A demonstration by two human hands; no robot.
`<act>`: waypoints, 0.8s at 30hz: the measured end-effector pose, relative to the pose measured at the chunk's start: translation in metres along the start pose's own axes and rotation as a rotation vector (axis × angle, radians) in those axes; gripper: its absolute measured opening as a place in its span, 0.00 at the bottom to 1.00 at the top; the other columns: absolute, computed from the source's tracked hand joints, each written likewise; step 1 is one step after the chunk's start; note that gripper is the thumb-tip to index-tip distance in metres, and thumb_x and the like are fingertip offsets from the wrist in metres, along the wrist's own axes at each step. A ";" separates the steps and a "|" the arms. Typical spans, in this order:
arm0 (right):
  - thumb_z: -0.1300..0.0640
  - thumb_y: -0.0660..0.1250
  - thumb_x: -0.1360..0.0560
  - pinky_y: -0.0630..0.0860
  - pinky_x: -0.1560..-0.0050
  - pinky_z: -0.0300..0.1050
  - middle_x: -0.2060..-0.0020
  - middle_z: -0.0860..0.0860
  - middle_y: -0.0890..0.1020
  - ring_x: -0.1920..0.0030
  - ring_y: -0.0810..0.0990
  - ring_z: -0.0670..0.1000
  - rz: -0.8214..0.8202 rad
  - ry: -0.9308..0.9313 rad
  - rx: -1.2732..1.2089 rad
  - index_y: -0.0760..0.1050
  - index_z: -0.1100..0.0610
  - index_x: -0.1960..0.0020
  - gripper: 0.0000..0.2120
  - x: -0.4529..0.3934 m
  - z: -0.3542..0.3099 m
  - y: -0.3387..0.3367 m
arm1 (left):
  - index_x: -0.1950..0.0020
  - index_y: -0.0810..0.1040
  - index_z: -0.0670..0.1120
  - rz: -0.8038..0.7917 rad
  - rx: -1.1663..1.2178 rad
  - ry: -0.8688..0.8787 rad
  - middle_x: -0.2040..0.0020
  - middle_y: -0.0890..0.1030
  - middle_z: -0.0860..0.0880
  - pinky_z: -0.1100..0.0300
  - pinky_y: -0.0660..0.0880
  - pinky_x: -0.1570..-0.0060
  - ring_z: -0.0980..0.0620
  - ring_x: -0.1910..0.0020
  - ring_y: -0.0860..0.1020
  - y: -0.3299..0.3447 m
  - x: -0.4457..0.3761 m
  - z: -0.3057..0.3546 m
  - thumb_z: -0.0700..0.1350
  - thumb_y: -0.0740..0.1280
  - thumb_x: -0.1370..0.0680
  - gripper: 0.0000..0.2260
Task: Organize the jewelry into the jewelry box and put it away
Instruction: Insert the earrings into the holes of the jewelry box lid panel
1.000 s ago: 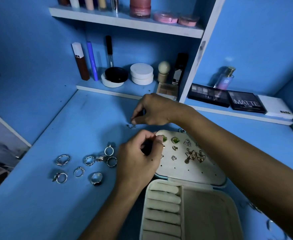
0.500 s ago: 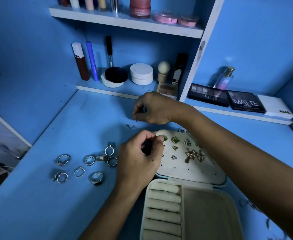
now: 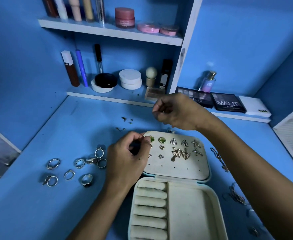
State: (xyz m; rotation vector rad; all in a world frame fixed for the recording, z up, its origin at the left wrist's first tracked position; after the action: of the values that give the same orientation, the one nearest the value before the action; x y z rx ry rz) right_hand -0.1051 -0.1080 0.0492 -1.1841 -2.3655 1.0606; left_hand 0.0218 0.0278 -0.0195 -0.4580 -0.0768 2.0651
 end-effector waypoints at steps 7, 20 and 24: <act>0.61 0.67 0.20 0.80 0.68 0.46 0.58 0.50 0.83 0.64 0.81 0.47 0.187 0.096 -0.169 0.81 0.49 0.48 0.08 0.058 0.017 -0.027 | 0.61 0.80 0.49 0.005 -0.031 -0.010 0.62 0.83 0.59 0.64 0.77 0.62 0.59 0.63 0.81 0.000 0.001 0.002 0.49 0.72 0.24 0.07; 0.66 0.73 0.27 0.80 0.64 0.40 0.67 0.59 0.83 0.67 0.80 0.50 0.275 0.201 -0.490 0.80 0.66 0.58 0.03 0.131 0.035 -0.017 | 0.60 0.80 0.48 0.002 -0.059 0.005 0.62 0.83 0.61 0.73 0.73 0.62 0.62 0.61 0.81 -0.001 0.001 0.004 0.44 0.72 0.24 0.05; 0.66 0.74 0.28 0.81 0.61 0.43 0.65 0.59 0.85 0.64 0.83 0.53 0.294 0.199 -0.529 0.81 0.64 0.59 0.03 0.139 0.037 -0.010 | 0.58 0.80 0.49 -0.001 -0.080 0.019 0.61 0.82 0.62 0.75 0.72 0.62 0.64 0.60 0.80 -0.001 0.001 0.006 0.44 0.72 0.24 0.04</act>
State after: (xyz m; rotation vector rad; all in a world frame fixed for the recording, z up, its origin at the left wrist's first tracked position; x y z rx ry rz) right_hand -0.2171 -0.0207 0.0221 -1.7655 -2.4301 0.3547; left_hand 0.0198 0.0297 -0.0138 -0.5258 -0.1486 2.0622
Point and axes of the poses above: each hand's wrist, its own x-axis away from the middle knuckle, its own y-axis out of the palm, z = x × y, the point moved 3 cm from there along -x, towards the middle knuckle
